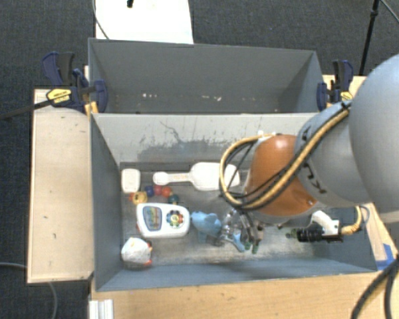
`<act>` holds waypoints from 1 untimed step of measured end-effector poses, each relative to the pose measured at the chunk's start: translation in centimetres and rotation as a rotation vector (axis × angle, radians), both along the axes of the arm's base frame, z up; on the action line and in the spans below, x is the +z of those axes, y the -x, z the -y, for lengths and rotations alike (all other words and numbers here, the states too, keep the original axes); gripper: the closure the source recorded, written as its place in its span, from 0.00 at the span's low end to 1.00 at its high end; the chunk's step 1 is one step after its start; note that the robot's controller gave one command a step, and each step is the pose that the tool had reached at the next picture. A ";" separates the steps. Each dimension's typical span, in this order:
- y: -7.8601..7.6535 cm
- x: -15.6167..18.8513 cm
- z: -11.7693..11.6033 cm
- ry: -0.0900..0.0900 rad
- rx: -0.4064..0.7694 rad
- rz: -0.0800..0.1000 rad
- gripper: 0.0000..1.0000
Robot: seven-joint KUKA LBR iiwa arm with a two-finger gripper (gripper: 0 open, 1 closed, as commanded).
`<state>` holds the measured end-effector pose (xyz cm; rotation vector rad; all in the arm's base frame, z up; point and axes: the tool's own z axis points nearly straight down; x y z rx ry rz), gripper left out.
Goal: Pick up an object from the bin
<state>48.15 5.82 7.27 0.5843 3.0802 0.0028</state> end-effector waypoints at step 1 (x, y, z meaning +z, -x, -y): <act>0.0 0.0 0.0 0.000 -0.001 0.000 1.00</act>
Offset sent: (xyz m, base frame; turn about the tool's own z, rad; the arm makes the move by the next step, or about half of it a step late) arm 0.0002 0.0000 0.0056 0.0000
